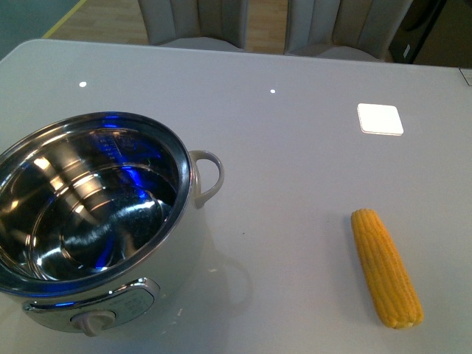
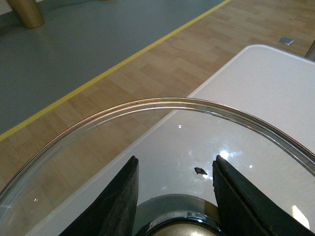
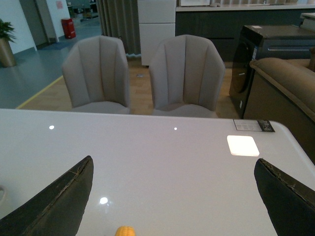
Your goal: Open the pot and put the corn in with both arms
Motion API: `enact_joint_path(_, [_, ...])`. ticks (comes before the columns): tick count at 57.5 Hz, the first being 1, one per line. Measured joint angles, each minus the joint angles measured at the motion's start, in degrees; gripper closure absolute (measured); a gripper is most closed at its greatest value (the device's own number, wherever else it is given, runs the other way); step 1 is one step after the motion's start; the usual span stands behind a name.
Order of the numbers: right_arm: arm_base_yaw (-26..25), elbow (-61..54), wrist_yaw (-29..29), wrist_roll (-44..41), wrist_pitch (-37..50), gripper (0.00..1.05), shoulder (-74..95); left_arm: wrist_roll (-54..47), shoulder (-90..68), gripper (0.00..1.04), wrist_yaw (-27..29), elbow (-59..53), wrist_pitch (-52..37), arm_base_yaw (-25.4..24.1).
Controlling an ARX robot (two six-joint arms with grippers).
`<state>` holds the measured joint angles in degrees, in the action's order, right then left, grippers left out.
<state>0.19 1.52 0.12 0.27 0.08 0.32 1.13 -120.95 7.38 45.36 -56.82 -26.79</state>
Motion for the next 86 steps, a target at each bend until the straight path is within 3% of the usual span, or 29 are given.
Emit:
enact_joint_path(29, [0.0,0.0,0.0,0.0,0.0,0.09,0.0,-1.07,-20.5,0.65,-1.6,11.45,-7.56,0.76])
enact_joint_path(71, [0.0,0.0,0.0,0.0,0.0,0.09,0.0,-0.61,-32.06,0.65,-4.59,17.62,-11.98,0.9])
enact_joint_path(83, [0.0,0.0,0.0,0.0,0.0,0.09,0.0,-0.42,-32.06,0.35,-4.48,17.59,-12.0,0.81])
enact_joint_path(86, [0.0,0.0,0.0,0.0,0.0,0.09,0.0,-0.35,-31.63,0.23,-3.69,17.07,-11.98,0.92])
